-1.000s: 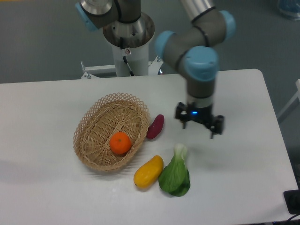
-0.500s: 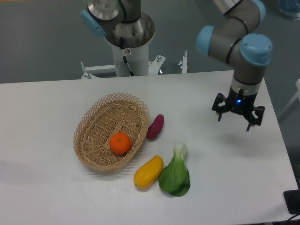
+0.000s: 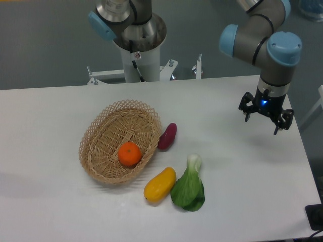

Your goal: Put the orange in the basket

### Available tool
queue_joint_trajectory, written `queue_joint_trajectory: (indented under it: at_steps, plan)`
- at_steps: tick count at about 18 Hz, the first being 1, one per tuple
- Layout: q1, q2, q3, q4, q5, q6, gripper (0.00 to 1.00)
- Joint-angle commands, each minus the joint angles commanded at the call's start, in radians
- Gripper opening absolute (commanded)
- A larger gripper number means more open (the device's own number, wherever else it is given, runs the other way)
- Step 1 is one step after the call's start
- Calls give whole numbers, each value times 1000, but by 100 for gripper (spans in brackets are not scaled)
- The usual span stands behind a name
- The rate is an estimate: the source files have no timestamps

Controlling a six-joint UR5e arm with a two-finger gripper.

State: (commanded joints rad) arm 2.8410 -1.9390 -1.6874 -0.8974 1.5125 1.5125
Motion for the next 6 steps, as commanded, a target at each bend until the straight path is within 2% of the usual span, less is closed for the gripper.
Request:
queue_joint_trajectory:
  at_steps: [6]
  plan:
    - [-5, -3, 3, 0, 11, 0, 100]
